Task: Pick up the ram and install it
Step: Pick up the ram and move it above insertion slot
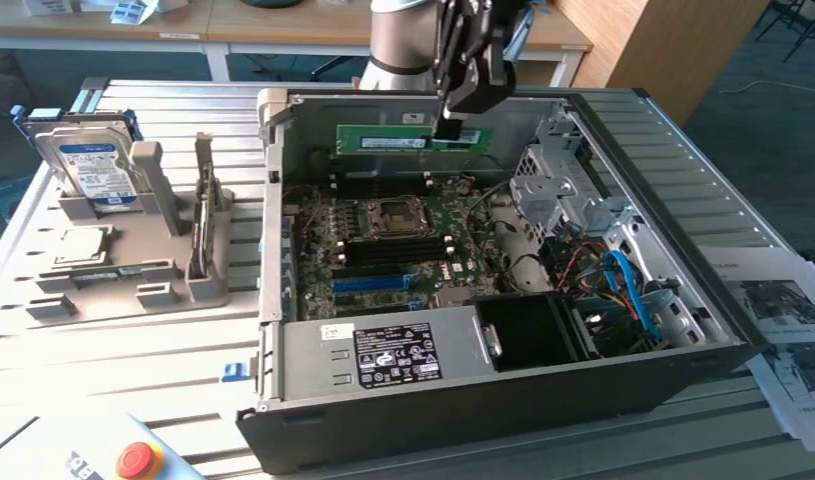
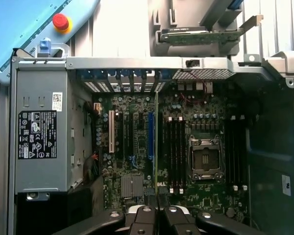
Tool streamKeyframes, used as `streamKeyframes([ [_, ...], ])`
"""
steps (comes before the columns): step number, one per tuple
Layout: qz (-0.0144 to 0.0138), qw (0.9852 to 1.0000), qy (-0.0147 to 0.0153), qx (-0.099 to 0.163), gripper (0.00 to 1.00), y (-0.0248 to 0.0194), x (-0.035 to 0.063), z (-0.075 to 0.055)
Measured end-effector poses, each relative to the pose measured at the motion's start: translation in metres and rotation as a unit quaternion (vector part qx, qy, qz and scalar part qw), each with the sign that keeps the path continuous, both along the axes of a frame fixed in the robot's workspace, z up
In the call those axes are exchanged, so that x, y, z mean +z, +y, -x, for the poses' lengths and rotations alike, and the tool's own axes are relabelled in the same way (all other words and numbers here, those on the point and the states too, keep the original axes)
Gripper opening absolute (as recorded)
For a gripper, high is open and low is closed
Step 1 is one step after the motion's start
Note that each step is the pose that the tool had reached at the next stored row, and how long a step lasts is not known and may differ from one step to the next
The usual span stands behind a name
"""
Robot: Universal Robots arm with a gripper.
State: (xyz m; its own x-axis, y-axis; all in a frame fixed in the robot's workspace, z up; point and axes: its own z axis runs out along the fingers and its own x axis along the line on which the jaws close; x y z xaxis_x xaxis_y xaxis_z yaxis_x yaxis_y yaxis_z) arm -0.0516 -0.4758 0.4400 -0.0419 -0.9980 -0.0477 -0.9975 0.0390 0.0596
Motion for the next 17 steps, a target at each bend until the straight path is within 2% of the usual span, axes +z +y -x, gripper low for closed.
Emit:
streamKeyframes([
  [4,-0.0001,1.0,0.0002,0.0,0.12,-0.0008,-0.0001,-0.006],
  [11,-0.0001,1.0,0.0001,0.0,0.12,-0.0008,-0.0002,-0.0061],
  [17,-0.0001,1.0,0.0001,0.0,0.12,-0.0008,-0.0079,-0.0061],
])
